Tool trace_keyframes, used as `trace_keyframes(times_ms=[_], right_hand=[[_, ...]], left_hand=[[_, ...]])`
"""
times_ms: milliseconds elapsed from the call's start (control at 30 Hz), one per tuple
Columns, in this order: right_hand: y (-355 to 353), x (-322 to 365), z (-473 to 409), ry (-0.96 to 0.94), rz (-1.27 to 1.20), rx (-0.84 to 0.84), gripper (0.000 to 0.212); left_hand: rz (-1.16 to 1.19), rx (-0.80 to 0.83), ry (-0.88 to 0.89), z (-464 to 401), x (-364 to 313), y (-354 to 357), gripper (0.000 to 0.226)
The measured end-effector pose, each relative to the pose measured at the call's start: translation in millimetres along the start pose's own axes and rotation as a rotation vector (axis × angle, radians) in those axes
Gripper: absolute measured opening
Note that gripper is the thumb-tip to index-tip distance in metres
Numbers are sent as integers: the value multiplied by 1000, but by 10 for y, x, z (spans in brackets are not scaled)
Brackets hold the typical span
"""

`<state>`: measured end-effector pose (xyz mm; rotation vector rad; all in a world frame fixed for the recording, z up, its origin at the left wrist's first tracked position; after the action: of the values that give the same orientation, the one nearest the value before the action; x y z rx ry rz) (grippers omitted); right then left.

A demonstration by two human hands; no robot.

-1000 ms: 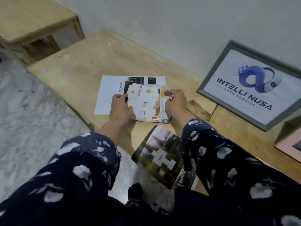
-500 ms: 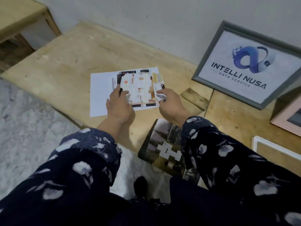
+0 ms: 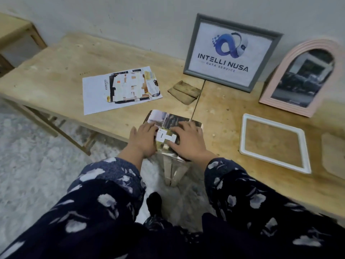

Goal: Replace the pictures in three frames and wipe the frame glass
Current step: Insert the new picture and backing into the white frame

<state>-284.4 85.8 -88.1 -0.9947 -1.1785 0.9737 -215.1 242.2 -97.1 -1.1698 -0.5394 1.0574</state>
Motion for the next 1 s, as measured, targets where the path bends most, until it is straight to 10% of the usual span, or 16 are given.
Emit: trace_keyframes(times_ms=[133, 500, 1000], right_hand=[[149, -27, 357, -29, 107, 178, 82], [-7, -22, 433, -34, 98, 307, 58], [-1085, -925, 444, 248, 218, -272, 59]], left_hand=[[-147, 141, -52, 267, -125, 202, 92], [-328, -2, 23, 287, -173, 53, 51], [-122, -354, 364, -290, -1359, -734, 63]])
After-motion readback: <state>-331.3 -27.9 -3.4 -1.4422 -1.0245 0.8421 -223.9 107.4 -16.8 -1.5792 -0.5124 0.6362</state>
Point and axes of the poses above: each hand's wrist, its own z-axis away from the middle knuckle, its own y-axis out of the palm, x = y × z, the point moved 1 cm from there along -z, towards the middle knuckle
